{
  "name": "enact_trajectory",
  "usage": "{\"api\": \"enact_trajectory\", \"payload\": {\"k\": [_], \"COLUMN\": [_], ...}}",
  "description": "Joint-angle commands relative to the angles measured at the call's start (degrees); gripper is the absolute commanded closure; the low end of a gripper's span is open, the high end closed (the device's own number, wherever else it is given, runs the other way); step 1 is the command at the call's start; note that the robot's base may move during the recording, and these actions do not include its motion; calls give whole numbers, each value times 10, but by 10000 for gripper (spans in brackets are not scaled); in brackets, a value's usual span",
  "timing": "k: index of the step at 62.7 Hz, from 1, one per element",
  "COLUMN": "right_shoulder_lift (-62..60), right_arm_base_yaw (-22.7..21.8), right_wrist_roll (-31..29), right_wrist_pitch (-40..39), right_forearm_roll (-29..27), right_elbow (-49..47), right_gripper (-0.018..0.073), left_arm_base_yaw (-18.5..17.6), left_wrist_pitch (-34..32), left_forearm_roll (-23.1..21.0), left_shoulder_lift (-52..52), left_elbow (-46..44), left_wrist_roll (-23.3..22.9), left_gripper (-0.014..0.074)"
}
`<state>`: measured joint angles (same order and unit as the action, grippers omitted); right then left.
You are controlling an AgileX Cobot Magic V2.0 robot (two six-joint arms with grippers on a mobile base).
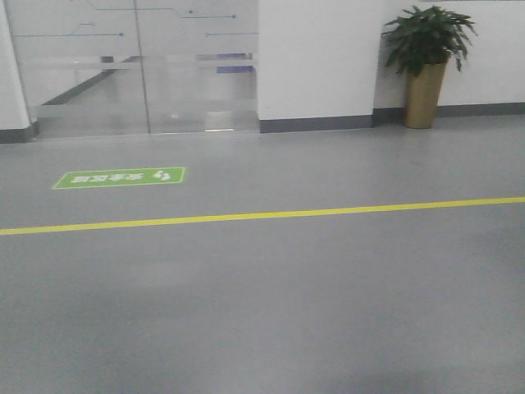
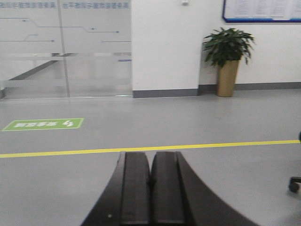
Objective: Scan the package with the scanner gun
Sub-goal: 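Drive the base forward along the floor past the blue bin shelves, then turn the base and approach the red-framed table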
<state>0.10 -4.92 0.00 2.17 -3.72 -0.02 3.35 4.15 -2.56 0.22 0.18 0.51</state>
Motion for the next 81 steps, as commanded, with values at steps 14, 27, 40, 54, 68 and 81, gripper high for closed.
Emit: {"api": "enact_trajectory", "payload": {"k": [14, 27, 40, 54, 68, 81], "right_shoulder_lift": [-1, -1, -1, -1, -1, -1], "right_arm_base_yaw": [0, 0, 0, 0, 0, 0], "right_wrist_roll": [0, 0, 0, 0, 0, 0], "right_wrist_pitch": [-11, -11, -11, -11, -11, -11], "right_forearm_roll": [-1, -1, -1, -1, -1, -1], "right_elbow": [0, 0, 0, 0, 0, 0], "right_gripper": [727, 727, 727, 727, 727, 727], "left_arm_base_yaw": [-1, -1, -1, -1, -1, -1], "left_wrist_pitch": [-9, -9, -9, -9, -9, -9], "left_forearm_roll": [1, 1, 1, 1, 1, 1], "left_shoulder_lift": [-2, -2, -2, -2, -2, -2], "left_elbow": [-2, -2, -2, -2, -2, -2], "left_wrist_roll": [-1, -1, -1, -1, -1, -1], "left_gripper": [691, 691, 691, 691, 691, 691]}}
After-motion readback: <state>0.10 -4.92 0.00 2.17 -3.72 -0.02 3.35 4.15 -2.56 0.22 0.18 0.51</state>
